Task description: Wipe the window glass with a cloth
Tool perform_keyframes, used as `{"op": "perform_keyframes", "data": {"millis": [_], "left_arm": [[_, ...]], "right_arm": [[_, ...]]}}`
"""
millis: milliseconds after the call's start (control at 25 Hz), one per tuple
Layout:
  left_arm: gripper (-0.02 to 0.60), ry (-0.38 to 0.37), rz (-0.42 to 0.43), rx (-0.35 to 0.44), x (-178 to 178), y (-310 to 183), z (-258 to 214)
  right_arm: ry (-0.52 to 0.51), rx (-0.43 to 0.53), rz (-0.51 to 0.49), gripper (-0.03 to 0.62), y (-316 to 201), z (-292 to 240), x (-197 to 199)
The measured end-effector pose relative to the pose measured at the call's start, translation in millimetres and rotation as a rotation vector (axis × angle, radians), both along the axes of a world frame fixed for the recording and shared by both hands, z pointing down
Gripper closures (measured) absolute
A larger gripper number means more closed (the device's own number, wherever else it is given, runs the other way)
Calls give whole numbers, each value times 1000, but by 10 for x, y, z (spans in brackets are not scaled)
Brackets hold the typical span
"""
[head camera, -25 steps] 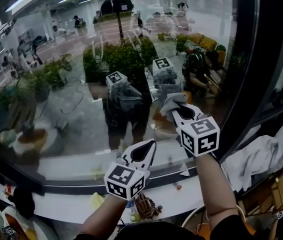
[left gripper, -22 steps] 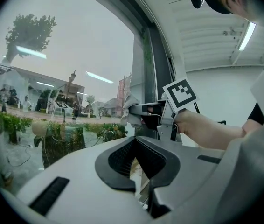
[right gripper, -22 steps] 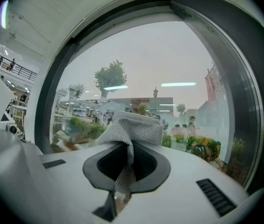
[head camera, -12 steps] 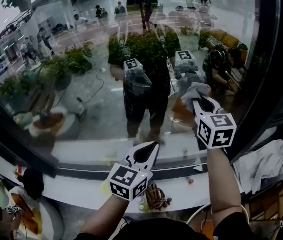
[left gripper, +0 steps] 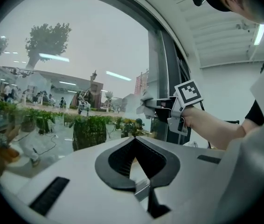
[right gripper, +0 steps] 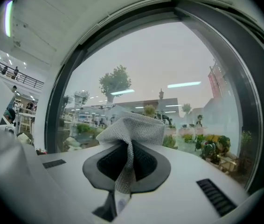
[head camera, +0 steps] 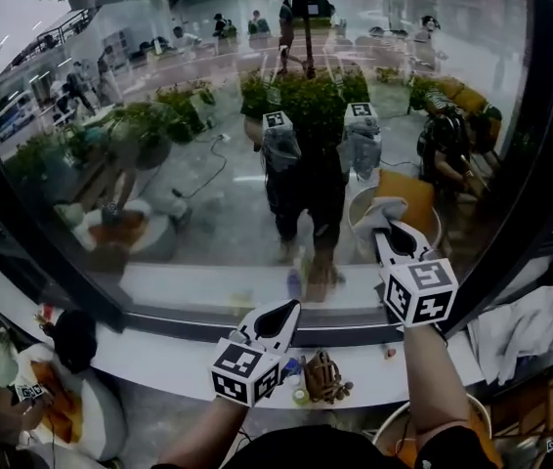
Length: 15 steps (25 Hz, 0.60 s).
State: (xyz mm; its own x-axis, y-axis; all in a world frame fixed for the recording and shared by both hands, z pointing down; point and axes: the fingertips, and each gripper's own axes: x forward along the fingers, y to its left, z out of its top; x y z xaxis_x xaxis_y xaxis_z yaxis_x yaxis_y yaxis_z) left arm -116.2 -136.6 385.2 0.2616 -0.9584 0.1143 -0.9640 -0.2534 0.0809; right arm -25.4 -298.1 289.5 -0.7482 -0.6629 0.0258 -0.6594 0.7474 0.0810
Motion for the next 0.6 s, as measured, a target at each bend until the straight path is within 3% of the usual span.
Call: {"op": "perform_keyframes", "data": {"millis": [400,600], "left_arm": [[574,25,-5,-40,-665,1351,88],[574,71,34,-56,-608,1830,270]], "right_arm": [[-31,-106,-78,554,1673,372,-805],[-34,-159,-93,554,2390,831,-888]]}}
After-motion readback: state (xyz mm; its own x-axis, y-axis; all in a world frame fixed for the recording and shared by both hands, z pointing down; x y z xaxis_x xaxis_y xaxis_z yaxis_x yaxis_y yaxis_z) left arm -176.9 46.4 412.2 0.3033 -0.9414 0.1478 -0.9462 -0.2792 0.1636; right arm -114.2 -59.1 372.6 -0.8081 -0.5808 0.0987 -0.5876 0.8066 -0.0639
